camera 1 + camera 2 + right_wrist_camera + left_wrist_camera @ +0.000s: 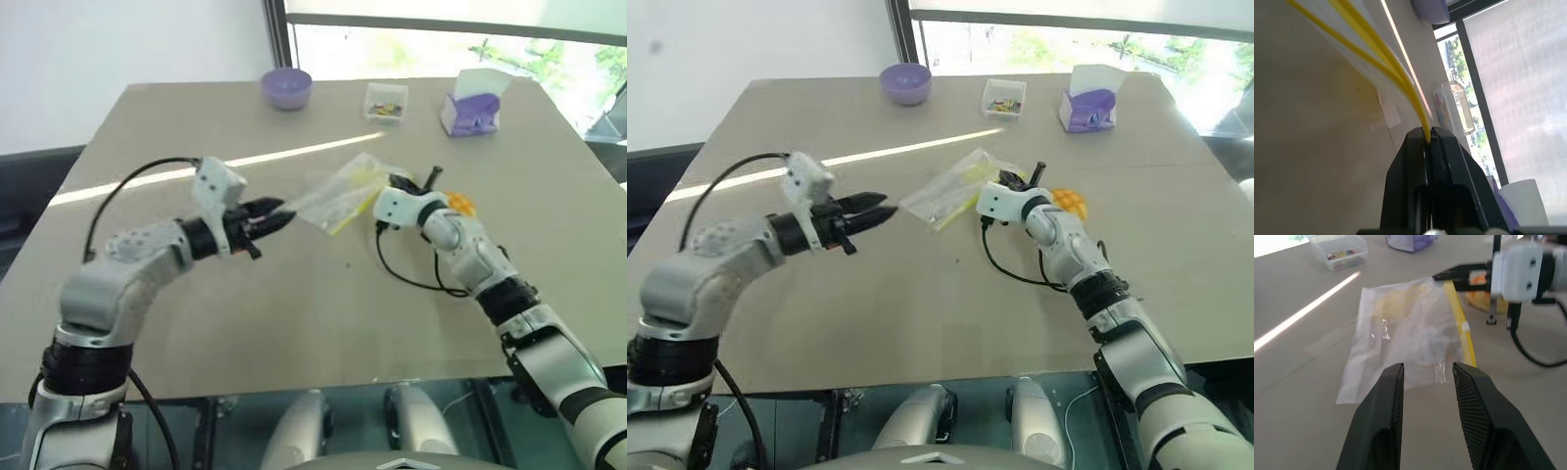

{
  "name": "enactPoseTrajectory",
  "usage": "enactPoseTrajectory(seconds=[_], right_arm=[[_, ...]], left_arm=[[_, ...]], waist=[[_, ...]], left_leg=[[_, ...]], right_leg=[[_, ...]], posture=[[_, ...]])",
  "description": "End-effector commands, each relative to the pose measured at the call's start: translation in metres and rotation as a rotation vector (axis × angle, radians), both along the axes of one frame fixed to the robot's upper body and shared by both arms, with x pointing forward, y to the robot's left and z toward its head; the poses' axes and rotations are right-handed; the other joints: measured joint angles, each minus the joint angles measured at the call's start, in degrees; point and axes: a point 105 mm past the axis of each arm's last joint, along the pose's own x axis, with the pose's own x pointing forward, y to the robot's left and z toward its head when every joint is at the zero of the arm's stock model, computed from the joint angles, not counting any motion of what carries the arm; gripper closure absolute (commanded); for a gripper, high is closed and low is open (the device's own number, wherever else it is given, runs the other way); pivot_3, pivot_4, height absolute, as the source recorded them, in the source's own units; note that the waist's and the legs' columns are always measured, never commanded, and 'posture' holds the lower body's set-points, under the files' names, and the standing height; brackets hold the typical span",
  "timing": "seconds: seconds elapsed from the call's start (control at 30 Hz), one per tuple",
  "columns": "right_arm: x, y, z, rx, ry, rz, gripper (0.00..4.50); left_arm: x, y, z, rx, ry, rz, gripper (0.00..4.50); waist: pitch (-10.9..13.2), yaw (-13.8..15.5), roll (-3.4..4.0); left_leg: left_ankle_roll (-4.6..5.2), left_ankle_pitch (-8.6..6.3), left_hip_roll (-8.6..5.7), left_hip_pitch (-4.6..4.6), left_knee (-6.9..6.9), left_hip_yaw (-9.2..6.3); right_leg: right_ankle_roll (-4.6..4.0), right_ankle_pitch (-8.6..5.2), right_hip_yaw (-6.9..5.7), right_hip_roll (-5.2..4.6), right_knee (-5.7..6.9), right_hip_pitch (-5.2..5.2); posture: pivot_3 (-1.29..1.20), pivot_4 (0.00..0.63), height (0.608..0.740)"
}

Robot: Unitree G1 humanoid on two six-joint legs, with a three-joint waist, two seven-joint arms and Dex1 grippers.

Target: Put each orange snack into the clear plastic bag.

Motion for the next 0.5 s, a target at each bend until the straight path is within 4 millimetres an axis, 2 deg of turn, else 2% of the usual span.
enactPoseTrajectory(seconds=[0.03, 0.17, 0.5], right_arm=[[-0.003, 0.004, 0.015, 0.029, -0.009, -0.011, 4.5], [-0.005, 0.009, 0.015, 0.046, 0.011, -0.026, 4.5], [-0.011, 0.018, 0.014, 0.072, 0.031, -0.021, 4.5]], left_arm=[[-0.01, -0.016, 0.001, 0.094, -0.11, -0.071, 2.82], [-0.005, -0.018, -0.003, 0.116, -0.128, -0.041, 2.82], [0.008, -0.024, -0.002, 0.188, -0.244, 0.065, 2.82]], waist=[[0.0, -0.03, 0.0], [0.0, -0.17, 0.0], [0.0, -0.15, 0.0]], left_leg=[[0.0, 0.0, 0.0, -0.04, 0.0, 0.0], [0.01, 0.01, 0.02, -0.61, 0.07, 0.04], [0.01, 0.02, 0.02, -0.6, 0.15, 0.07]], right_leg=[[0.0, 0.0, 0.0, 0.0, 0.0, -0.04], [-0.02, 0.03, 0.01, 0.02, 0.13, -0.65], [-0.02, 0.04, 0.01, 0.06, 0.26, -0.66]], posture=[[0.0, 0.15, 0.74], [0.0, 0.15, 0.74], [0.0, 0.15, 0.74]])
